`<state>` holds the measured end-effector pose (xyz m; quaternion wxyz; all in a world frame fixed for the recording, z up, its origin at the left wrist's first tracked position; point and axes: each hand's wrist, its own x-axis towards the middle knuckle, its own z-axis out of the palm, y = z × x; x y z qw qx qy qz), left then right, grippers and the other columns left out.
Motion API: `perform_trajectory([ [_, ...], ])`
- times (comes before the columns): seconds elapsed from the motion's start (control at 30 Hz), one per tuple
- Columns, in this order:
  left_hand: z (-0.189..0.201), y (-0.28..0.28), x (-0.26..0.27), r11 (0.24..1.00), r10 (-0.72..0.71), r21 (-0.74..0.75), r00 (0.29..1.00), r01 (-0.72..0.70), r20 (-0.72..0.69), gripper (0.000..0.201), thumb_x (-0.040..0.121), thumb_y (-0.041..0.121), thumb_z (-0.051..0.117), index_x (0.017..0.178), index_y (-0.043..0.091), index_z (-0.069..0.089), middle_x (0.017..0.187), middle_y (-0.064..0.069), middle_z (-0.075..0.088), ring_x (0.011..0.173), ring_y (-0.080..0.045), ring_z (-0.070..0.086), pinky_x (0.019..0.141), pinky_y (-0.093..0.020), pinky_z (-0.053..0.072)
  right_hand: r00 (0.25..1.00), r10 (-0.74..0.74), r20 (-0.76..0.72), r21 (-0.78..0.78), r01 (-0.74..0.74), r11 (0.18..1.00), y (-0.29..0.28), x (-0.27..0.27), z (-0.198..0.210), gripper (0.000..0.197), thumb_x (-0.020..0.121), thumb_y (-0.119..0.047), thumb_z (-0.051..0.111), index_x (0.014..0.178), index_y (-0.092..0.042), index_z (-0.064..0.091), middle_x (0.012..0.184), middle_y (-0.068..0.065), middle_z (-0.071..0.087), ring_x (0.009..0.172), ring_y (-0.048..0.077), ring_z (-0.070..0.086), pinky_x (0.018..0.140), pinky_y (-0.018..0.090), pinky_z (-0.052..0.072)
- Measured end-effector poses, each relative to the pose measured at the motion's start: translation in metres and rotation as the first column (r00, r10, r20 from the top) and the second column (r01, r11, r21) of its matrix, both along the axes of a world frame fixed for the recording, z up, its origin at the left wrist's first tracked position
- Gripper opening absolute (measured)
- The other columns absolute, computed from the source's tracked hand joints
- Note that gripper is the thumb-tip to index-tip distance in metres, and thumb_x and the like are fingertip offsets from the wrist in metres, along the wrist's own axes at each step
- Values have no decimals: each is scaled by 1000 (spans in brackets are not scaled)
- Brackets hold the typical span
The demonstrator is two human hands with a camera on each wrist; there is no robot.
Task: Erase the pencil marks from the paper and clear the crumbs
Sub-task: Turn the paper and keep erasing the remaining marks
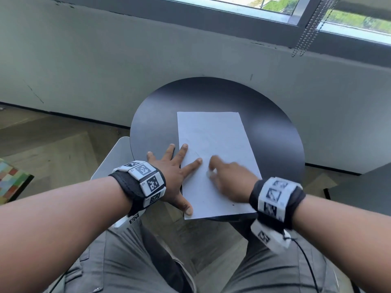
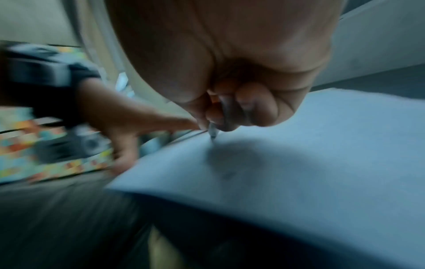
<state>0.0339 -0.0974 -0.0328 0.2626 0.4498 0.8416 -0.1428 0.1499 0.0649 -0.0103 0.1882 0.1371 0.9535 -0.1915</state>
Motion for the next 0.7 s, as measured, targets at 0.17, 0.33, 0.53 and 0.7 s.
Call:
perform_trajectory([
  [0.17,1,0,1,1000,-3,-9,1000,3,6,142,46,101,57,147,52,-29,161,0,-38,152,-35,-24,109,-81,12,999,44,30,6,-45,999,-2,8,-4,21,99,-45,34,106,-26,37,94,13,60,83,35,57,79,45,49],
  [0.33,3,-2,-1,1000,4,-5,999,-4,34,139,46,101,56,147,54,-27,161,2,-37,151,-35,-24,109,-81,10,965,-261,-20,-8,261,965,54,-10,1,18,99,-40,38,105,-24,42,80,8,59,75,28,57,68,34,45],
  [0.53,22,0,-12,985,12,173,999,-19,38,102,64,98,44,151,49,25,162,0,17,152,-22,6,119,-65,8,989,-145,13,33,145,989,47,14,-5,16,98,-45,33,99,-30,38,75,5,60,69,26,59,69,38,51],
  [0.7,16,14,-35,976,143,172,989,-134,-40,115,71,94,45,160,32,9,170,1,0,156,-25,-1,121,-63,10,998,-61,6,128,60,990,43,26,-5,13,95,-40,35,94,-27,37,80,3,60,74,29,57,69,39,50],
])
